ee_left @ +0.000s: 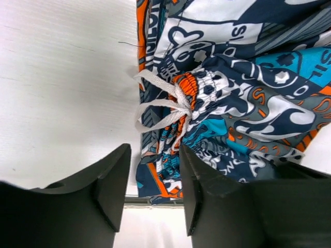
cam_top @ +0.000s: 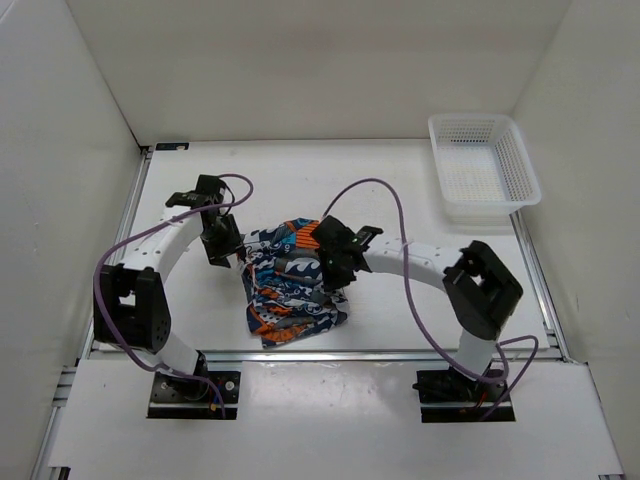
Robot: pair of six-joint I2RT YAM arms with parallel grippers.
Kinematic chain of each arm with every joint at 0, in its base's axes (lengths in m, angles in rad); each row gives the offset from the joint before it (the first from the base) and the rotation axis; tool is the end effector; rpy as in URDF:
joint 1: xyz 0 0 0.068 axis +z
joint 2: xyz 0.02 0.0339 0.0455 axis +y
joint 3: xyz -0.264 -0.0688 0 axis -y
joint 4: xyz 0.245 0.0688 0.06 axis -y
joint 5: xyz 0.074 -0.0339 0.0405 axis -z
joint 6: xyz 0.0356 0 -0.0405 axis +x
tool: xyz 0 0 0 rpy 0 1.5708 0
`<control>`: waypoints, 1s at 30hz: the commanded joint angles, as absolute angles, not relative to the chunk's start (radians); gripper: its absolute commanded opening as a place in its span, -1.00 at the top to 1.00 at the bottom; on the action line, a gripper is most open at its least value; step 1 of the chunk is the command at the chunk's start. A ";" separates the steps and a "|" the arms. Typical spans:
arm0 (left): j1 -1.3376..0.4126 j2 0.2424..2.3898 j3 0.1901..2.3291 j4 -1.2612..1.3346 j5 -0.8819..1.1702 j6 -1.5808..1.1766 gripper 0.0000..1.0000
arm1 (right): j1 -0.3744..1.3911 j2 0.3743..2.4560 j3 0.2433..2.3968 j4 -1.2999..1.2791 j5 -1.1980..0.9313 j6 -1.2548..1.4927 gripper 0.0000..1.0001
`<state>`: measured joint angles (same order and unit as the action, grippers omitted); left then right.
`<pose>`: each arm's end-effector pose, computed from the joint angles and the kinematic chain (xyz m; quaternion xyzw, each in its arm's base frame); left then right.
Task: Fold and stack the shorts
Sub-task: Fold the shorts
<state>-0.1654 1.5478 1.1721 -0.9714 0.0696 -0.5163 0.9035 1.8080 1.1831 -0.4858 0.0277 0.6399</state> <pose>0.2838 -0.0499 0.2366 -0.1695 0.9786 -0.0699 0.0936 0.2263 0.2857 0.1772 -0.1248 0.9655 0.1493 0.1728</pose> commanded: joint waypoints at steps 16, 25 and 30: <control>-0.149 1.880 1.245 -0.821 0.072 -0.606 0.58 | 0.672 1.132 1.215 -0.899 0.597 0.640 -0.92; -0.334 2.097 1.604 -0.888 0.103 -0.606 0.69 | 0.420 1.026 1.204 -0.942 0.500 0.557 -0.98; -0.353 2.068 1.762 -1.017 -0.004 -0.588 0.24 | 0.373 1.039 1.204 -0.942 0.445 0.534 -0.98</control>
